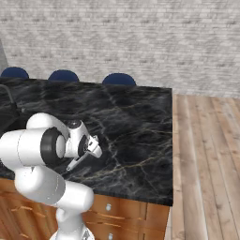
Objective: Pick up the tongs from the counter and place them near the plate next to the oven.
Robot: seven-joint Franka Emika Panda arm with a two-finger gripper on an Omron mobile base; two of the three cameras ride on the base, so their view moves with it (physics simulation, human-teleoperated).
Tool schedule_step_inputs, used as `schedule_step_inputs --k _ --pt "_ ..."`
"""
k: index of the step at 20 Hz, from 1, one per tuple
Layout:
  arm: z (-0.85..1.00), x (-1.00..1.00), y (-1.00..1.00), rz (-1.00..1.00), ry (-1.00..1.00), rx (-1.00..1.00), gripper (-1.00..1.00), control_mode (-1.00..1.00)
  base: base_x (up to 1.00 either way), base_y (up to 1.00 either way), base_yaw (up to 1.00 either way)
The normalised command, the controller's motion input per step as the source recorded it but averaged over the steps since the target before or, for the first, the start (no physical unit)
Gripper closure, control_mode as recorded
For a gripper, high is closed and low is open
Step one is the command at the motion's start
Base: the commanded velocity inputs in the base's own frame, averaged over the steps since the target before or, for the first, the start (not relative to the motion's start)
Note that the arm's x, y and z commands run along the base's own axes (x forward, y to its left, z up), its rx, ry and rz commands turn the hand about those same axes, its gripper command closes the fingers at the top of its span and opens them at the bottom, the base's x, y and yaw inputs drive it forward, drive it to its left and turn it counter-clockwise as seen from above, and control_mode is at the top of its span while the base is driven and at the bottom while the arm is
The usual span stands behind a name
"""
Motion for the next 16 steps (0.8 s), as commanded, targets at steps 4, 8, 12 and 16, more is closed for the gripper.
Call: schedule_step_inputs --k 4,8,12,16 --pt "-0.65 0.36 0.00 -0.08 0.00 0.00 -1.00 -1.00 0.00 0.00 0.00" --pt "-0.23 0.31 0.02 -0.03 0.00 0.00 1.00 -1.00 0.00 0.00 0.00" --pt "0.15 -0.32 -0.25 0.00 -0.01 0.02 1.00 -1.00 0.00 0.00 0.00" --pt "0.74 -0.84 -0.63 0.00 -0.16 0.07 1.00 -1.00 0.00 0.00 0.00"
